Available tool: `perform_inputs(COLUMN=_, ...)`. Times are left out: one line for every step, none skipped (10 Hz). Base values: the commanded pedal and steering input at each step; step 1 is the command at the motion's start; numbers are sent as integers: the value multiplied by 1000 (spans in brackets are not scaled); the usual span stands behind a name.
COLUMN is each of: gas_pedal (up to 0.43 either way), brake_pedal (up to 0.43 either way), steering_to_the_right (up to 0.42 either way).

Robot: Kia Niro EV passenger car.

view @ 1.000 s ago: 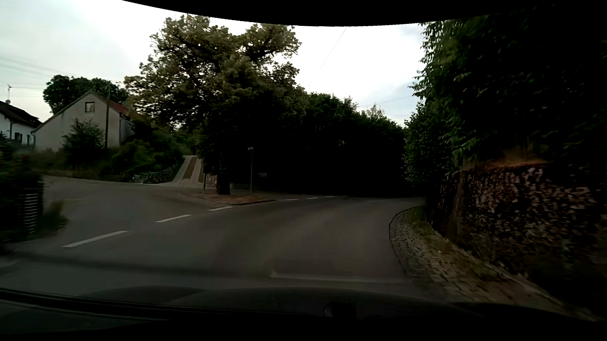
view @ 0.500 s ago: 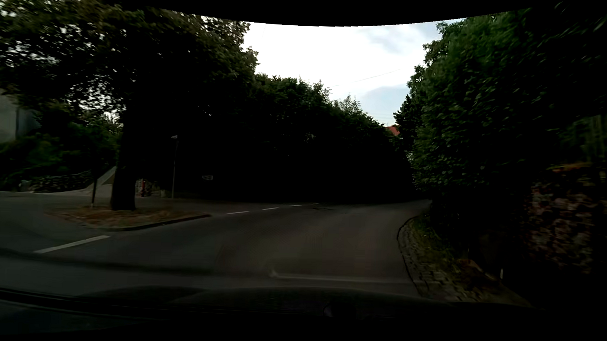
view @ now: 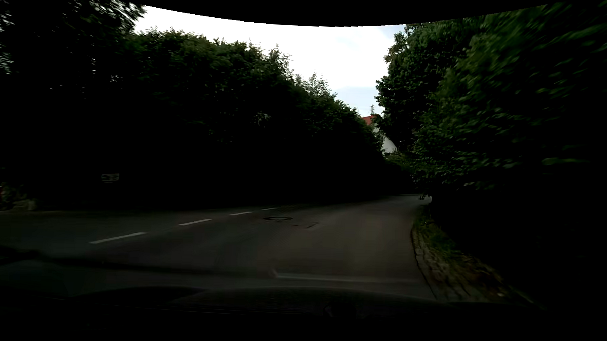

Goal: Follow the waypoints while adhering to traffic rules and regulations

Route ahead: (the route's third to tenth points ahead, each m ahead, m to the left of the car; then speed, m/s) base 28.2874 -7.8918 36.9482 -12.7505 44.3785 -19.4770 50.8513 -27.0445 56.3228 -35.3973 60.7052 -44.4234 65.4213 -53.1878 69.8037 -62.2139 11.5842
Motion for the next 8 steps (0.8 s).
perform_inputs(gas_pedal=0, brake_pedal=12, steering_to_the_right=95)
perform_inputs(gas_pedal=0, brake_pedal=6, steering_to_the_right=95)
perform_inputs(gas_pedal=0, brake_pedal=12, steering_to_the_right=95)
perform_inputs(gas_pedal=0, brake_pedal=6, steering_to_the_right=95)
perform_inputs(gas_pedal=0, brake_pedal=6, steering_to_the_right=95)
perform_inputs(gas_pedal=0, brake_pedal=6, steering_to_the_right=96)
perform_inputs(gas_pedal=8, brake_pedal=6, steering_to_the_right=96)
perform_inputs(gas_pedal=8, brake_pedal=6, steering_to_the_right=96)
